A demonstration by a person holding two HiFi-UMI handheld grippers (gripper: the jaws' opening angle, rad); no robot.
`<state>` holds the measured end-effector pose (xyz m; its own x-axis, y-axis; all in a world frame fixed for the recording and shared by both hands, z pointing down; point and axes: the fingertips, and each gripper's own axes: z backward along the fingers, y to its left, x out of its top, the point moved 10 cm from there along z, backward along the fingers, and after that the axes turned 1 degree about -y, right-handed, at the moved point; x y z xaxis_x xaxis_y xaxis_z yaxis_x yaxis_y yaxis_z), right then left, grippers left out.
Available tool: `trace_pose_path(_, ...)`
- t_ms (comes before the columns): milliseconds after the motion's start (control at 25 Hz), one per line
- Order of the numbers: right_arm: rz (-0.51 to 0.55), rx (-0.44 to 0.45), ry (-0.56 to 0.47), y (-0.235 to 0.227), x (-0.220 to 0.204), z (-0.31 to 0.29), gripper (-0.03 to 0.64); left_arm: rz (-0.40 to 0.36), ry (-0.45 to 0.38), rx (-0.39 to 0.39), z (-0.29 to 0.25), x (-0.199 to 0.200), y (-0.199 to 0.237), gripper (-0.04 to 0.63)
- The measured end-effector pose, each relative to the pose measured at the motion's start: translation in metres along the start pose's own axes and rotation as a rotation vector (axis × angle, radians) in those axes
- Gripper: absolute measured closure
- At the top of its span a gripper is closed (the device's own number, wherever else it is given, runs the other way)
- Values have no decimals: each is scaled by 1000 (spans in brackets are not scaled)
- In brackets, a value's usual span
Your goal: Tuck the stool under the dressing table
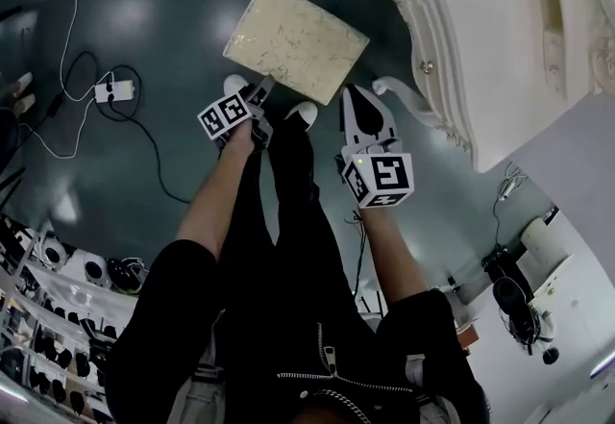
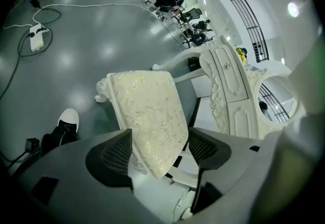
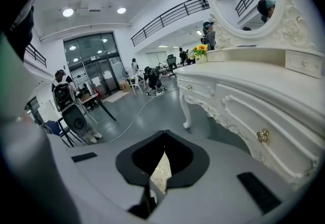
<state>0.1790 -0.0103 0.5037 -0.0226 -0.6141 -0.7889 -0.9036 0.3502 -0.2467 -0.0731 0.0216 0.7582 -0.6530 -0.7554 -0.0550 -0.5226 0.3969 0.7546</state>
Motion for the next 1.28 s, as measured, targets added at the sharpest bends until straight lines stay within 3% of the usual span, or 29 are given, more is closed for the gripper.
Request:
trace_pose_path(200, -31, 4, 28, -2, -28, -15, 609, 6, 42, 17, -28, -4, 22, 262)
trace_pose_path(360, -33, 12, 47, 0, -46, -28, 609, 96, 24, 9, -51, -10, 44, 255)
trace_pose_path(560, -78, 0, 65, -3, -68, -32, 609, 152, 2, 5, -62, -18, 60, 252)
trace_pose_path(720, -65, 8, 81, -14, -77, -42, 609, 132, 34, -24, -83, -23, 55, 252)
trace_pose_path(920, -71, 15, 83, -19, -82, -52, 609, 187, 6, -38, -94, -23, 60, 254)
trace_pose_path(1280, -84, -5, 77, -29, -86, -58, 609, 191, 18, -83, -96, -21, 65, 259)
